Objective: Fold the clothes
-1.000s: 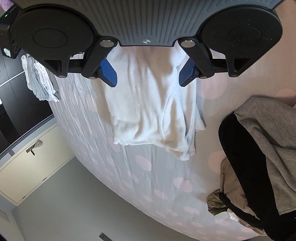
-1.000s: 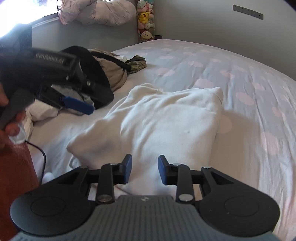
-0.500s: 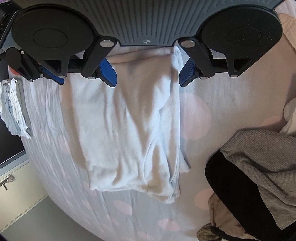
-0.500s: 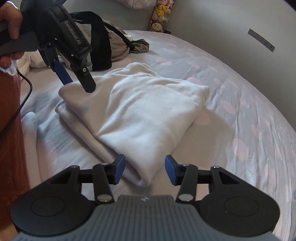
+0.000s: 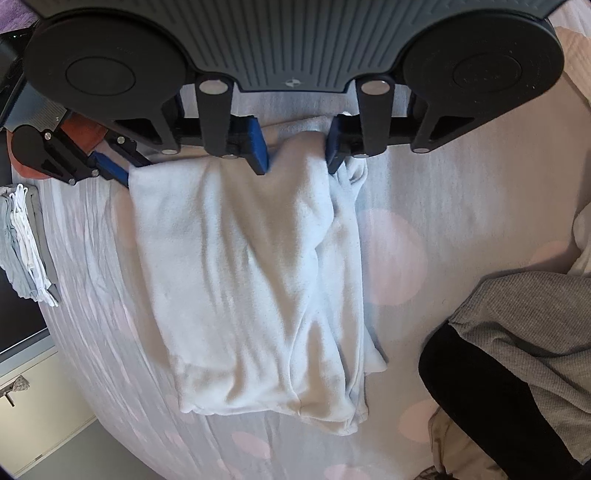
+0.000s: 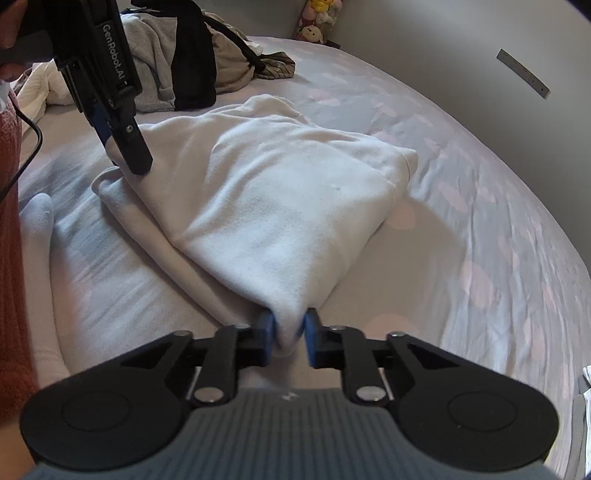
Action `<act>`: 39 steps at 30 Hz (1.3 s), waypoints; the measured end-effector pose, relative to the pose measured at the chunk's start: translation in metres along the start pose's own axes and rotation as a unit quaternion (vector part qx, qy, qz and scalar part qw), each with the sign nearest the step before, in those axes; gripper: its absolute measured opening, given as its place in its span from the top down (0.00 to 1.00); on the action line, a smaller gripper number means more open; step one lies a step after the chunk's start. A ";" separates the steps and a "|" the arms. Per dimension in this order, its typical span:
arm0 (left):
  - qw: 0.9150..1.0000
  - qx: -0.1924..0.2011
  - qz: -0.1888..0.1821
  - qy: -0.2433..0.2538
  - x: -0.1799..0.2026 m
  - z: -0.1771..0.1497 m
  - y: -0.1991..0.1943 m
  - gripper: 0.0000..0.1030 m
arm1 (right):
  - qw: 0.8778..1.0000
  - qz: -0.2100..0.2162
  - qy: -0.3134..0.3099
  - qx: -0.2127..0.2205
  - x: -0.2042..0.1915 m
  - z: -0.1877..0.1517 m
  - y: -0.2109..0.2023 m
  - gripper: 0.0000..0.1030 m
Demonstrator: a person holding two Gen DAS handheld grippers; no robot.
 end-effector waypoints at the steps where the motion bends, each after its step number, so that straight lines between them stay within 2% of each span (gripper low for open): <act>1: 1.000 0.007 -0.005 0.000 0.000 0.000 -0.005 0.80 | 1.000 0.000 0.004 0.008 0.002 0.001 -0.005 0.85; 3: 1.000 0.022 -0.014 0.001 0.001 0.001 -0.016 0.82 | 1.000 -0.002 0.008 0.005 0.005 0.001 -0.008 0.87; 6: 1.000 0.014 -0.016 0.016 0.005 -0.006 -0.023 0.86 | 1.000 -0.002 0.012 -0.004 0.009 0.000 -0.010 0.87; 14: 0.999 -0.040 0.005 0.025 0.001 -0.015 -0.003 0.88 | 0.999 0.003 0.011 -0.031 0.006 -0.007 0.001 0.87; 17: 1.000 -0.025 -0.006 0.008 -0.003 -0.012 -0.007 0.87 | 0.999 0.006 0.013 -0.031 0.006 -0.006 0.003 0.87; 18: 1.000 -0.022 -0.011 -0.002 -0.005 -0.010 -0.008 0.84 | 0.999 0.007 0.012 -0.031 0.005 -0.006 0.003 0.87; 20: 0.999 -0.018 -0.021 -0.023 -0.008 -0.008 -0.010 0.66 | 0.999 0.008 0.011 -0.030 0.004 -0.006 0.004 0.86; 21: 0.999 -0.023 -0.016 -0.029 -0.010 -0.008 -0.008 0.48 | 0.999 0.009 0.011 -0.030 0.004 -0.006 0.004 0.86; 22: 0.999 -0.030 -0.009 -0.034 -0.012 -0.007 -0.006 0.45 | 0.999 0.009 0.011 -0.029 0.003 -0.006 0.004 0.86; 26: 0.997 -0.058 -0.002 -0.046 -0.014 -0.006 0.006 0.48 | 0.999 0.013 0.014 -0.028 0.004 -0.007 0.004 0.85; 28: 0.997 -0.062 -0.002 -0.044 -0.012 -0.006 0.008 0.65 | 0.999 0.015 0.017 -0.027 0.004 -0.007 0.004 0.85; 30: 0.997 -0.066 0.002 -0.041 -0.010 -0.008 0.008 0.72 | 0.999 0.017 0.019 -0.027 0.005 -0.007 0.005 0.85; 34: 0.996 -0.078 0.009 -0.038 -0.007 -0.013 0.010 0.72 | 0.999 0.018 0.019 -0.026 0.004 -0.007 0.005 0.85; 36: 0.995 -0.084 0.000 -0.052 -0.012 -0.012 0.014 0.72 | 0.999 0.018 0.018 -0.025 0.004 -0.006 0.005 0.85; 39: 0.994 -0.077 -0.033 -0.071 -0.011 -0.005 0.018 0.72 | 0.999 0.019 0.018 -0.024 0.005 -0.006 0.005 0.84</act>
Point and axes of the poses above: each gripper's, at about its wrist camera, not at the fingertips, and y roughly the way its jaws point, x to its right, z to its top, the point moved 9 cm from there along y, roughly the way its jaws point, and after that the axes turned 7 degrees about -x, right-handed, at the moved point
